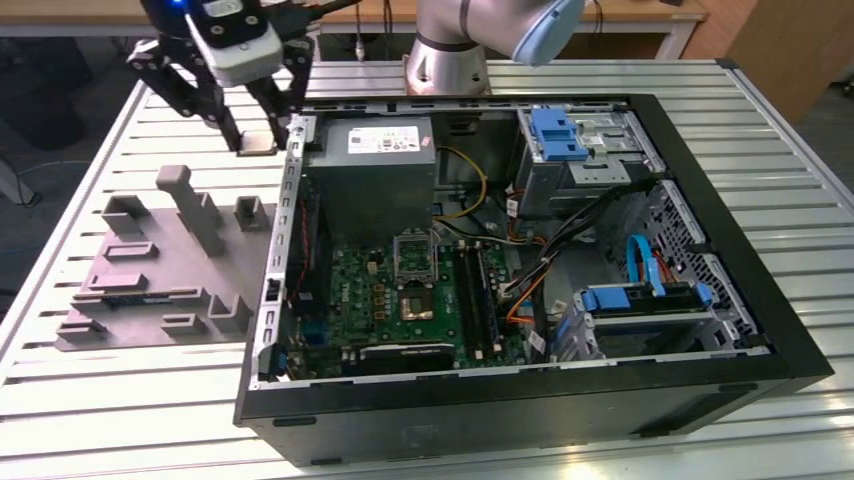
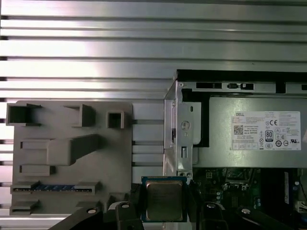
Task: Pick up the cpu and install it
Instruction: 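Pick up the cpu and move it towards the insertion slot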
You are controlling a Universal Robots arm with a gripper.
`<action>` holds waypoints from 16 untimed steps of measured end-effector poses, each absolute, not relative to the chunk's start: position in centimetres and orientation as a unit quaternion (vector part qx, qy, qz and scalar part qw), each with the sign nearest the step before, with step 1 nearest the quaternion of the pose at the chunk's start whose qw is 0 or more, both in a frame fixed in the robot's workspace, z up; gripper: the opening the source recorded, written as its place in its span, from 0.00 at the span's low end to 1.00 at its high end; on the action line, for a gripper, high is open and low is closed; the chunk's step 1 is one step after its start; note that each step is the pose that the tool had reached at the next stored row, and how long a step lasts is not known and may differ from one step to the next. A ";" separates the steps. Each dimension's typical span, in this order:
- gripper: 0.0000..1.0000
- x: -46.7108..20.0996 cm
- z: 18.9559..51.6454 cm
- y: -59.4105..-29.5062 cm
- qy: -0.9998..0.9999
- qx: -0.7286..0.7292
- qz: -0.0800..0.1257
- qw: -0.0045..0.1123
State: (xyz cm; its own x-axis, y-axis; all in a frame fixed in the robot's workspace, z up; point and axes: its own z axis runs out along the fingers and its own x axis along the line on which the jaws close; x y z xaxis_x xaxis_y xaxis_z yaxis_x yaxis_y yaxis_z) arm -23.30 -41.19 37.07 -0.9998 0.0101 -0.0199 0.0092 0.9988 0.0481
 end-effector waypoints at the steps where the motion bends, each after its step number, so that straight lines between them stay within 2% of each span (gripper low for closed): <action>1: 0.47 -22.9 37.0 -41.2 1.000 0.005 0.024 0.010; 16: 0.47 -16.7 36.8 -41.2 1.000 0.005 0.024 0.010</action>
State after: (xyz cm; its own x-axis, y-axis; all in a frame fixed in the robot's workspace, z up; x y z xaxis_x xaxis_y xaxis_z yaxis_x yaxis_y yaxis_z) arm -16.67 -41.18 36.78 -0.9997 0.0103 -0.0199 0.0093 0.9988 0.0483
